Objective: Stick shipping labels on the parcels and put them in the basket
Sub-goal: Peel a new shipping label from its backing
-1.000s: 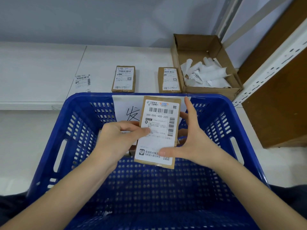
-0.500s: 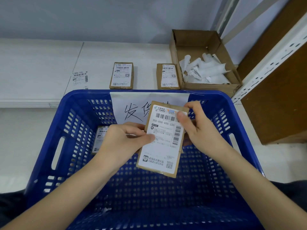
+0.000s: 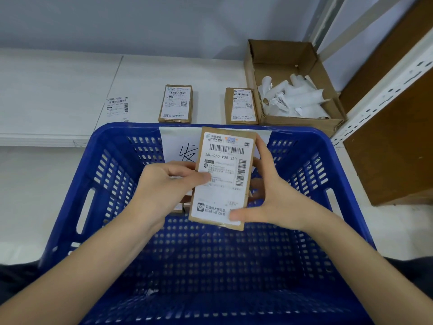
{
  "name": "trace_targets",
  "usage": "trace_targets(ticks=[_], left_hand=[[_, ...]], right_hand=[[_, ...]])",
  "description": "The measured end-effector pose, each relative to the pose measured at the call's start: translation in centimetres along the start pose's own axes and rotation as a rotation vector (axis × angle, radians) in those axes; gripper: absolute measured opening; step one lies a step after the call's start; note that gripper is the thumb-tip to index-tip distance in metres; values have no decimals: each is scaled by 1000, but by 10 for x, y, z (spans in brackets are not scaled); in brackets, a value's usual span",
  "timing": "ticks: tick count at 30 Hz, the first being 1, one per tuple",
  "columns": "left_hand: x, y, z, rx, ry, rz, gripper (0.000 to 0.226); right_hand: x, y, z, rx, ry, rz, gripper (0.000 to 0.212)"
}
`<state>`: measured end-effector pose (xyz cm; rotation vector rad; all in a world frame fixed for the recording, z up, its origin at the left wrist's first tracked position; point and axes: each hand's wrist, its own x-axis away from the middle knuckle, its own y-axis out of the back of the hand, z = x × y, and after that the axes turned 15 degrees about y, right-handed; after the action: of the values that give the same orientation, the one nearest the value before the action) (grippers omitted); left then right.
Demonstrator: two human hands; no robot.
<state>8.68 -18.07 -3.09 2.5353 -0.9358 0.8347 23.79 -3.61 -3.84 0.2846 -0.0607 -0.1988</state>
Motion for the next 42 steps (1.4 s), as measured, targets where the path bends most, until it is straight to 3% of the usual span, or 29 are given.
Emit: trace_targets(ticks=[6,8,11,12,16,21,24,26,28,29,31,35,42], left_hand=[[1,-1,0,2,9,-20,9],[-1,0,-4,14,9,-11,11],[-1,-1,-6,-21,-36,-23,9],[-1,-2,-5,-47,-65,-29,8],[4,-3,-5,-182,-141,-92,12],[18,-3,-16,-1133,-304,-464,35],[15,-3,-6,-1439,-386,-617,57],[9,6,-2,-1406,-522,-654,60],[1,10,3,-1289,-806,-708,41],[-2,7,6,-1247,-940,-700,32],[-1,-5,6,-1212,-1101,-573,39],[-2,-19,17,-1234,-1071,-355,52],[-11,-17,23,-1203,-1012,-344,60]], right_hand=[[2,-3,2,-73,11,43,138],[-1,-4,10,-126,6,-59,117],[-6,-2,12,-219,-4,-370,63],[-7,-1,10,-218,-13,-417,55],[-7,-5,6,-179,-24,-479,55],[-8,-17,0,-92,-30,-494,61],[-8,-23,-4,-81,-73,-491,61],[-9,-22,-4,-89,-91,-507,58],[-9,-21,-2,-124,-100,-508,56],[-9,-22,0,-153,-98,-501,55],[-10,-27,3,-200,-87,-473,53],[-8,-34,4,-224,-59,-439,50],[-8,-35,3,-155,-26,-465,54]])
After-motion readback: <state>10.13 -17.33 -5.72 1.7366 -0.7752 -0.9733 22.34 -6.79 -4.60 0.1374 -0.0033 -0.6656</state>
